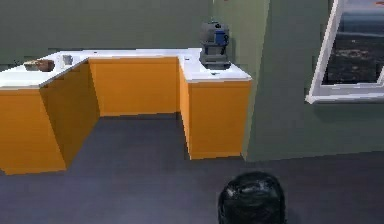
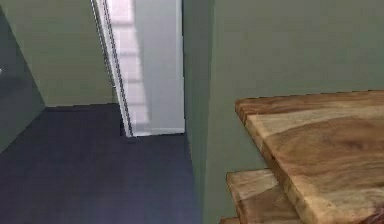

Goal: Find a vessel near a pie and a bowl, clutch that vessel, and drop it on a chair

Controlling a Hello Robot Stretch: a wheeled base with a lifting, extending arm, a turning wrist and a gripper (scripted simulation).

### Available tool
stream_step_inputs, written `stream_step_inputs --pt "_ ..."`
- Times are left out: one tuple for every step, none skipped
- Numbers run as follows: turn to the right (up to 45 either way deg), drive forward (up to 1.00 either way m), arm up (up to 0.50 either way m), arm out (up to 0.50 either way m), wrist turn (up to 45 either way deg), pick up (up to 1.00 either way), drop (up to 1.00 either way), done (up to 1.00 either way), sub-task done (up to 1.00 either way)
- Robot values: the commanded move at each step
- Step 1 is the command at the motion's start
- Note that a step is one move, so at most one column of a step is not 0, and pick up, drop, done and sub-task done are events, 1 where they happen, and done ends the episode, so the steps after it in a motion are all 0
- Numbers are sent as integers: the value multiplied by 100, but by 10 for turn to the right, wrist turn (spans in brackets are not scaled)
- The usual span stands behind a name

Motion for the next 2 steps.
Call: stream_step_inputs --pt "-180 0 0 0 0 0 0 0 0" --pt "0 100 0 0 0 0 0 0 0"
